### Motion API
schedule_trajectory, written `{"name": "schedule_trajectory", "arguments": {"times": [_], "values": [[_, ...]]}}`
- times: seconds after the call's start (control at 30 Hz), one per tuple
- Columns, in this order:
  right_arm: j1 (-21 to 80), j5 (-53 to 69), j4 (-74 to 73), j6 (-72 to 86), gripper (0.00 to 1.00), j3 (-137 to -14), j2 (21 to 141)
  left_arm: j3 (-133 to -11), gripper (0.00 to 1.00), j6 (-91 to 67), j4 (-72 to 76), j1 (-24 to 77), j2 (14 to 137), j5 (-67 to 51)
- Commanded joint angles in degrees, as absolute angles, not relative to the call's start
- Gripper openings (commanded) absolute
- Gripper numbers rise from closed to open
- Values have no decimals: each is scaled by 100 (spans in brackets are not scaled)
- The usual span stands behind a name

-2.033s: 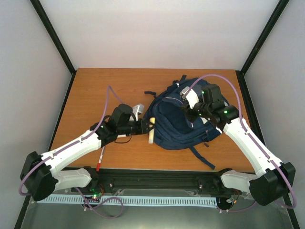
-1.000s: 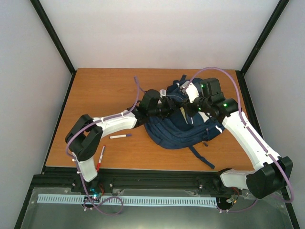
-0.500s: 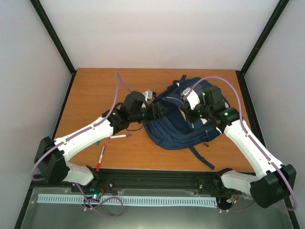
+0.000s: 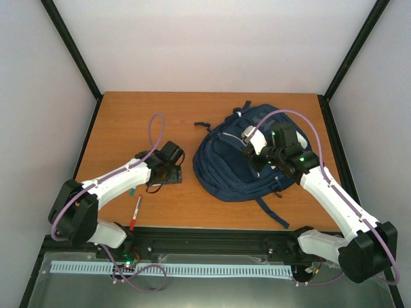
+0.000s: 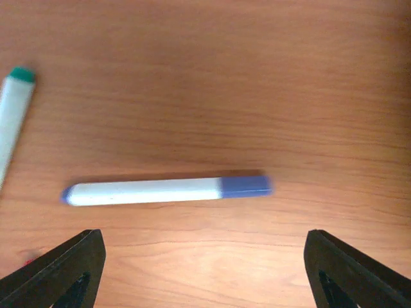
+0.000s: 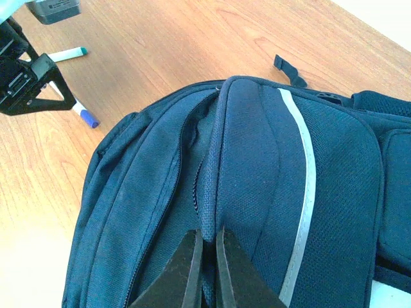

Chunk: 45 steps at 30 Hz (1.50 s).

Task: Pack the student bag
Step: Pick up the stationery from the center of the board.

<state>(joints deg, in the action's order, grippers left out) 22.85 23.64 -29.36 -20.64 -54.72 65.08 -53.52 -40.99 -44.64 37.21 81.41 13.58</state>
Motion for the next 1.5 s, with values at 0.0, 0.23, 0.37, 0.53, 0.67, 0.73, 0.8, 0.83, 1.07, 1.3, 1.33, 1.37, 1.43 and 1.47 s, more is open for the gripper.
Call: {"name": "schedule_trajectory", "arguments": {"times": [0.0,0.23,0.37,0.53,0.67,0.73,0.8,0.83,1.07,1.3,1.33,1.37,1.43,1.47], "values": [[2285,2629,-2652,-2230,3,-5423,6326,-4917,87,-4557,-4796,3464,7802,1615],[2285,2782,-2693,-2256,3,-5431,6291,-4319,93,-5015,-5083,3313,7436,1727],[2281,2784,-2709,-2267,3,-5423,6250,-3935,97,-5403,-4949,3159,7074,1971],[2280,2828,-2711,-2271,3,-5401,6247,-3414,100,-5482,-4508,2683,6697,1558],[2277,2846,-2712,-2275,3,-5388,6267,-3105,99,-5400,-4266,2356,6588,1179],[2285,2842,-2723,-2272,3,-5398,6282,-3019,98,-5370,-4181,2319,6651,1000],[2285,2851,-2732,-2274,3,-5389,6284,-3022,97,-5330,-4175,2320,6775,826],[2283,2854,-2729,-2271,3,-5387,6289,-3031,97,-5296,-4175,2315,6827,715],[2280,2874,-2727,-2255,3,-5392,6301,-2863,76,-5071,-4020,2368,6834,-273],[2285,2915,-2740,-2256,3,-5390,6349,-2802,65,-5339,-4257,2994,6498,-705],[2285,2930,-2736,-2257,3,-5396,6355,-2841,65,-5349,-4349,3101,6481,-699],[2285,2935,-2737,-2252,3,-5396,6361,-2873,67,-5356,-4448,3153,6478,-681],[2284,2937,-2735,-2253,3,-5396,6370,-2894,70,-5381,-4529,3340,6497,-640],[2285,2943,-2740,-2258,3,-5396,6361,-2904,71,-5411,-4552,3405,6535,-587]]}}
